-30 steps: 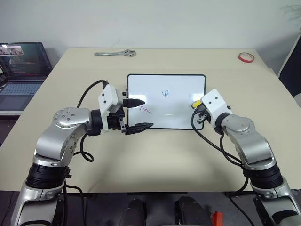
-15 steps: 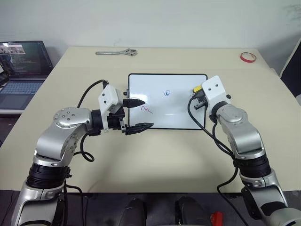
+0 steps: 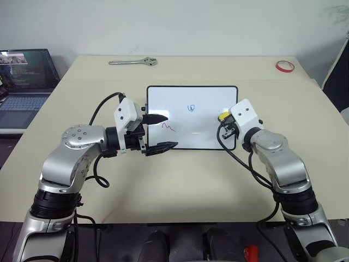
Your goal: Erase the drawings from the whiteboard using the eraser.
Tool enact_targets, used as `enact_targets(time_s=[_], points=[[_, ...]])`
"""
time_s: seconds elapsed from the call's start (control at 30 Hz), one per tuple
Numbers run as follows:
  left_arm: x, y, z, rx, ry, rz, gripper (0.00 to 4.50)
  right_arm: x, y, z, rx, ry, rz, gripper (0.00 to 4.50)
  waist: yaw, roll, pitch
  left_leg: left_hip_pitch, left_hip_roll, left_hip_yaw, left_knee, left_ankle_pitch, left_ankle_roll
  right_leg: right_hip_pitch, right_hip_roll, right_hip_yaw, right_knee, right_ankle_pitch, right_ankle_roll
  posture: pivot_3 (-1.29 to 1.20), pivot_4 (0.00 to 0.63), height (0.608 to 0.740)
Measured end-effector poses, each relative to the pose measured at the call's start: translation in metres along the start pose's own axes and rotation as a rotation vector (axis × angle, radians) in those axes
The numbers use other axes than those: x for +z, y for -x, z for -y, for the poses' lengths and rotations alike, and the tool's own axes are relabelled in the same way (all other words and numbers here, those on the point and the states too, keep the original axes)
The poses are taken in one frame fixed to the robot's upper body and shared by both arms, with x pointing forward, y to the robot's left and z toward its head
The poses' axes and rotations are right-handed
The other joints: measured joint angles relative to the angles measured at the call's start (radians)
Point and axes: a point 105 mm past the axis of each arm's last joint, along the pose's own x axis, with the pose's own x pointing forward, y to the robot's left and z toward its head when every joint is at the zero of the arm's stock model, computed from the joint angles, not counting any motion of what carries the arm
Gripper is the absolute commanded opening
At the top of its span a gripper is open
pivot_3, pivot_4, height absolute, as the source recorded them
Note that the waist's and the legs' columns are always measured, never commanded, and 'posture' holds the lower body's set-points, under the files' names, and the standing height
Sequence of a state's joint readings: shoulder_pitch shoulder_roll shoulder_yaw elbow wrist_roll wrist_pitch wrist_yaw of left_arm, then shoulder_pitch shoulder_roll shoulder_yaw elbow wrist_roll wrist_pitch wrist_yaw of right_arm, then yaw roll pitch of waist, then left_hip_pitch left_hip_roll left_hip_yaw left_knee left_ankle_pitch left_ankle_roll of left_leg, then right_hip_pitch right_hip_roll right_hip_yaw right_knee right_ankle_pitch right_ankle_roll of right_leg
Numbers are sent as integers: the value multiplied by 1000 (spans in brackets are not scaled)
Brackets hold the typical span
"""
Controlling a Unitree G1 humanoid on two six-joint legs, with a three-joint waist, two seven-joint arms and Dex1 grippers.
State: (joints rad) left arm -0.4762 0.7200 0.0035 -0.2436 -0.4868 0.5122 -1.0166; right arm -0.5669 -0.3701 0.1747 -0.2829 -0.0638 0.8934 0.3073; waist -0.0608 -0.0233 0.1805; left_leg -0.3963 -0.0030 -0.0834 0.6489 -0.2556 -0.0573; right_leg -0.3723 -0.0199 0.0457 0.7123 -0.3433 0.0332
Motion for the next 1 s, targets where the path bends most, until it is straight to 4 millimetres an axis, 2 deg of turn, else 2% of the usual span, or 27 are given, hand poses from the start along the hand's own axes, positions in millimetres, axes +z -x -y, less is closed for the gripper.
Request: enact_targets(time_s=[0.13,0.33,0.6,0.77,1.0], points=[[0,0,0,0,0,0,4500,13,-6,11,-70,32,43,347,3,0,0,-1,-1,-1,0,0,0,-1,0,-1,0,0,0,0,150,740],[0,0,0,0,0,0,4500,22,-13,11,-93,29,84,333,2,0,0,-1,0,0,-2,0,0,-1,0,0,-1,0,0,0,150,740],[-3,1,1,0,9,-5,4500,17,-13,5,-25,31,53,333,1,0,0,0,0,0,-1,0,0,0,0,0,-1,0,0,0,150,740],[-3,1,2,-1,9,-6,4500,8,-8,-9,64,27,22,332,1,0,0,0,0,0,-1,0,0,0,0,0,-1,0,0,0,150,740],[-3,1,2,-2,9,-6,4500,18,-14,1,-23,44,57,331,3,0,0,0,-1,-1,-1,1,0,0,0,-1,0,0,0,0,150,740]])
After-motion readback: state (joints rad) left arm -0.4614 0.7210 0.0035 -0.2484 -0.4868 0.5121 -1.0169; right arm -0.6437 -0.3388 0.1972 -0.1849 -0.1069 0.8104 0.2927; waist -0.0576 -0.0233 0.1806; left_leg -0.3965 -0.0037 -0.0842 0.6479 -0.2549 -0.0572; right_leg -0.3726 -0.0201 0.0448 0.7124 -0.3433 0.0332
